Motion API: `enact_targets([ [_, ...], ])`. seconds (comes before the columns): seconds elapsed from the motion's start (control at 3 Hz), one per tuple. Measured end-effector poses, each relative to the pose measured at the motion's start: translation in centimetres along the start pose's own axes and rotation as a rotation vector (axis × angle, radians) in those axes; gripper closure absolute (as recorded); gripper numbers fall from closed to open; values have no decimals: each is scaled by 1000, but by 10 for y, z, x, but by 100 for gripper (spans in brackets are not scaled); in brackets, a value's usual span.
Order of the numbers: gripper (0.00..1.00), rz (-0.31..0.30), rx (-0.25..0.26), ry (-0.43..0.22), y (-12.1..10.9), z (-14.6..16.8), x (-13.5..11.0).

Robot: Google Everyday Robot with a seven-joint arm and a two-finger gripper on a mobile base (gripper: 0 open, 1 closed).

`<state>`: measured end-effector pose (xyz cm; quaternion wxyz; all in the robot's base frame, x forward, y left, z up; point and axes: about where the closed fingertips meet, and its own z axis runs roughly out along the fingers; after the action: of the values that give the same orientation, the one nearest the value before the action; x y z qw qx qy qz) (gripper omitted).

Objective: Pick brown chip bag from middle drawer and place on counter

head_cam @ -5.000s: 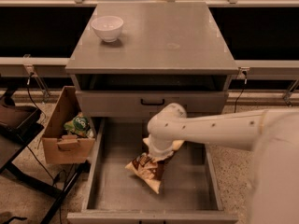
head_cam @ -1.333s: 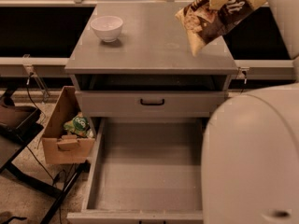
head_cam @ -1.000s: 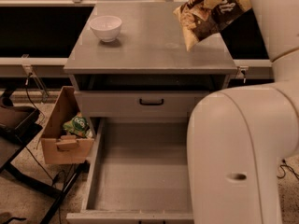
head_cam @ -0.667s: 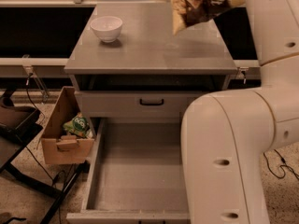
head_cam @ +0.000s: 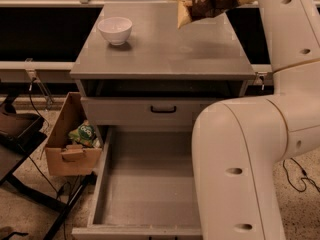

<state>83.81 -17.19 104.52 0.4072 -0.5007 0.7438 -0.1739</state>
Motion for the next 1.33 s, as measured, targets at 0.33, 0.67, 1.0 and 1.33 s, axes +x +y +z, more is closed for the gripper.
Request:
enact_targets([
  [0.33, 57, 0, 0, 0, 0, 0, 0],
  [0.67, 34, 0, 0, 0, 0, 0, 0],
  [1.0, 11, 0, 0, 0, 0, 0, 0],
  [1.33, 0, 1, 0, 0, 0, 0, 0],
])
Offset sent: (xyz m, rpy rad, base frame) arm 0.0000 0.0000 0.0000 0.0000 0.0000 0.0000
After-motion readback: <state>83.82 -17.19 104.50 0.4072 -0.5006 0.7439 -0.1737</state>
